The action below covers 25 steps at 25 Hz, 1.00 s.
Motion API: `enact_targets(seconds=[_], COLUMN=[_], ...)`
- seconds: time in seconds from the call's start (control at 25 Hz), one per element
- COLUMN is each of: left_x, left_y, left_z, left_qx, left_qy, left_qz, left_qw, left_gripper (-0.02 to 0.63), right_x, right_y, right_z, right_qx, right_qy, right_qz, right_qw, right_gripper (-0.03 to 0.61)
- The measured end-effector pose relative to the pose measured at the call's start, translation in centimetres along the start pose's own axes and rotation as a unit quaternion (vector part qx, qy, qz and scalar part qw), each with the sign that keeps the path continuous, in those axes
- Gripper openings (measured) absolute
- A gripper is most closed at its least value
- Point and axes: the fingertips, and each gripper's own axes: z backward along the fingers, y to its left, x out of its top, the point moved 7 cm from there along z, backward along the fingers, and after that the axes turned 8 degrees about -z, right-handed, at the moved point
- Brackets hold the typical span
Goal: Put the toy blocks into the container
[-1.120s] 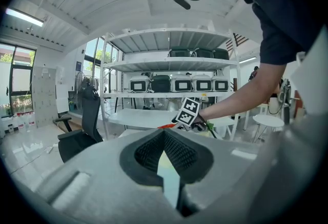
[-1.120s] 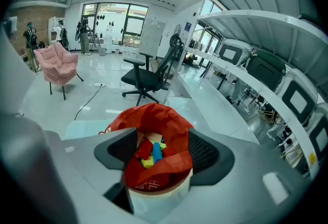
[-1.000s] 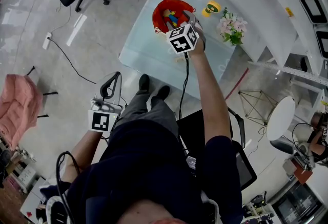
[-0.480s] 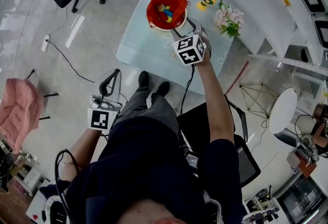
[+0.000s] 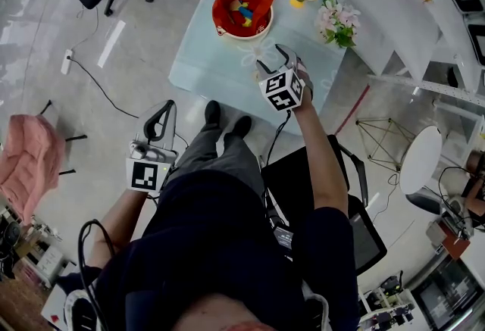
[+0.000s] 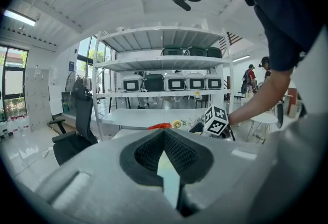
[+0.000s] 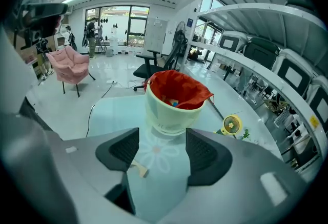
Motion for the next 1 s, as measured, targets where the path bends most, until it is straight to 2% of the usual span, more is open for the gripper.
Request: enact_targets(seconds=[0.48, 1.0], left_x=[-0.6, -1.6], left_y=[-1.0, -1.6], left_z=[0.3, 0.3], left_qx=[0.002, 0.008], left_qy=[0.018, 0.039], left_qz=[-0.004, -0.006], left_qw=[0.9998, 0.9992], left_gripper=[0.003, 0.003], right_x=[-6.9, -11.2], right_y=[2.4, 3.1], right_z=[-3.5, -7.7], right_qx=[0.051, 0.1], right_qy=[0.059, 0.11], right_qz=[0.058, 0.149], right_qw=[0.995, 0.978], right_gripper=[0.275, 0.267])
